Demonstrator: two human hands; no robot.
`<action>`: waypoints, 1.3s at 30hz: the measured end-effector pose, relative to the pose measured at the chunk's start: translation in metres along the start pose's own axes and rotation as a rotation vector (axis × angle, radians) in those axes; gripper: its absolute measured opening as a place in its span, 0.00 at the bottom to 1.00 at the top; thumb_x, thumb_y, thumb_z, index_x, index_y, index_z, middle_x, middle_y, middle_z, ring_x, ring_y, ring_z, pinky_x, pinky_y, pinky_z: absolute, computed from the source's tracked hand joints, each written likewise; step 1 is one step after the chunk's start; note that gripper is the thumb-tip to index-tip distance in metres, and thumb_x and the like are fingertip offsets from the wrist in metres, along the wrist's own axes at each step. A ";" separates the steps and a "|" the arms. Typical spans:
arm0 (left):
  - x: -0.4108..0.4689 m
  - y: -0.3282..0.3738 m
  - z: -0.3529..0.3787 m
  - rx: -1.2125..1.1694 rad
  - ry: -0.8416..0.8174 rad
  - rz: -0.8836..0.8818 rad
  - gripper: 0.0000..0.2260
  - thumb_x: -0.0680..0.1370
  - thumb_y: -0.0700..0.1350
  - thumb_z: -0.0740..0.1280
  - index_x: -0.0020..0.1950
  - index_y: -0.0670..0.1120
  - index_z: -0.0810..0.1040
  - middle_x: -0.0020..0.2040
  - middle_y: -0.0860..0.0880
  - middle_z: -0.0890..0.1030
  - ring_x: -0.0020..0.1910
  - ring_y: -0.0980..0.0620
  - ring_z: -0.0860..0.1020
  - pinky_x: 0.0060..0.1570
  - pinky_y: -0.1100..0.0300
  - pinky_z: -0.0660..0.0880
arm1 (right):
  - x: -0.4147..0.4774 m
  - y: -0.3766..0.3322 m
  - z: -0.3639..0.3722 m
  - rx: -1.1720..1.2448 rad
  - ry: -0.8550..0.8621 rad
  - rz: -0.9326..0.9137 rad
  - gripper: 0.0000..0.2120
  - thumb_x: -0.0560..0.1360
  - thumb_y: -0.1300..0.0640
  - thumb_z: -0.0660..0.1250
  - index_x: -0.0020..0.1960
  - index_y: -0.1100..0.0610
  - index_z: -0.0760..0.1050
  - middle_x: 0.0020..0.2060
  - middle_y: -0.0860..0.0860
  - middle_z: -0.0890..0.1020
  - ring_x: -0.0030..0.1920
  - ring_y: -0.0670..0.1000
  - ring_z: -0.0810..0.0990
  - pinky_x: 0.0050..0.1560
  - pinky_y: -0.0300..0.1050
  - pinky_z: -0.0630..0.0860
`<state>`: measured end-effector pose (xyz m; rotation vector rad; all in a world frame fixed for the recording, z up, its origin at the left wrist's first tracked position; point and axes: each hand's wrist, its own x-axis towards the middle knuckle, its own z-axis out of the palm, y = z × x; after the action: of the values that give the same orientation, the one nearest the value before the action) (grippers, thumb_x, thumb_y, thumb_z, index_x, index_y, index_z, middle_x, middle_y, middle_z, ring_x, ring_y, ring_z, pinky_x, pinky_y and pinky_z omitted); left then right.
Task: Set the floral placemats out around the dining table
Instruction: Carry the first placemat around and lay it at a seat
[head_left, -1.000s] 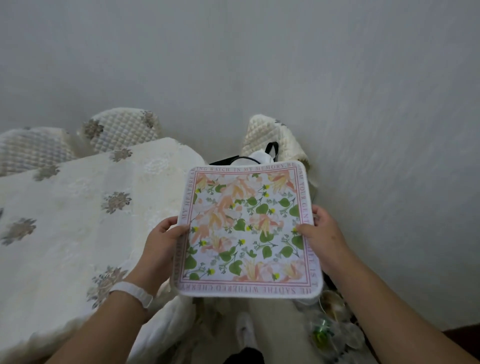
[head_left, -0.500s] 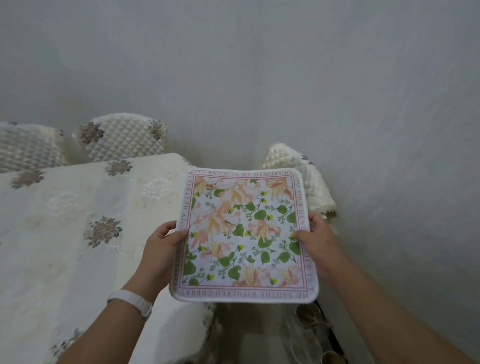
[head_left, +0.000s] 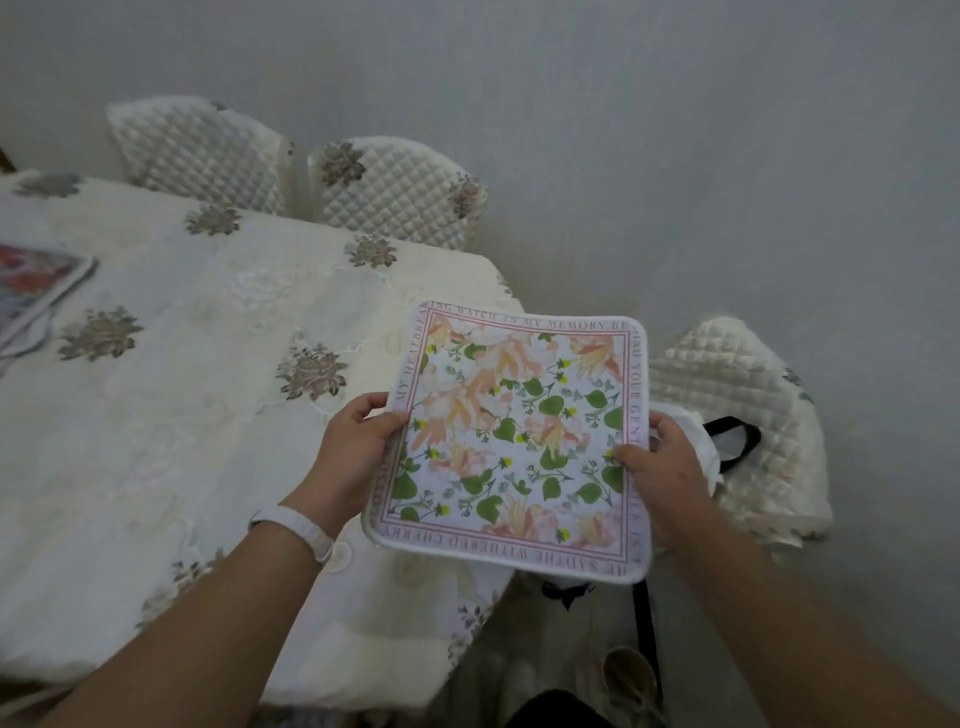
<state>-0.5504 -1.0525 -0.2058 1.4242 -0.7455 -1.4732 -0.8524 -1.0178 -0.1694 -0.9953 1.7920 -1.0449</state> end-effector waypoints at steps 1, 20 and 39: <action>0.002 -0.002 -0.003 -0.013 0.018 -0.002 0.04 0.79 0.39 0.67 0.53 0.45 0.79 0.43 0.40 0.86 0.37 0.41 0.84 0.40 0.47 0.81 | 0.007 -0.001 0.004 -0.019 -0.021 -0.008 0.18 0.76 0.68 0.65 0.48 0.43 0.72 0.49 0.52 0.83 0.45 0.56 0.85 0.43 0.56 0.83; 0.101 -0.021 0.045 0.067 0.392 -0.096 0.06 0.79 0.40 0.67 0.54 0.45 0.80 0.42 0.43 0.86 0.38 0.42 0.85 0.38 0.51 0.80 | 0.204 0.026 0.053 -0.075 -0.332 0.127 0.15 0.77 0.67 0.65 0.59 0.51 0.71 0.49 0.48 0.82 0.42 0.49 0.84 0.37 0.47 0.81; 0.107 -0.095 0.086 -0.074 0.405 -0.325 0.13 0.78 0.34 0.66 0.62 0.43 0.75 0.53 0.39 0.84 0.47 0.43 0.83 0.41 0.54 0.80 | 0.273 0.071 0.074 -0.023 -0.294 0.307 0.13 0.77 0.66 0.64 0.56 0.51 0.71 0.51 0.51 0.81 0.45 0.53 0.84 0.44 0.56 0.84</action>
<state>-0.6432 -1.1272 -0.3229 1.7728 -0.2125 -1.3655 -0.8973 -1.2586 -0.3267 -0.8080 1.6498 -0.6529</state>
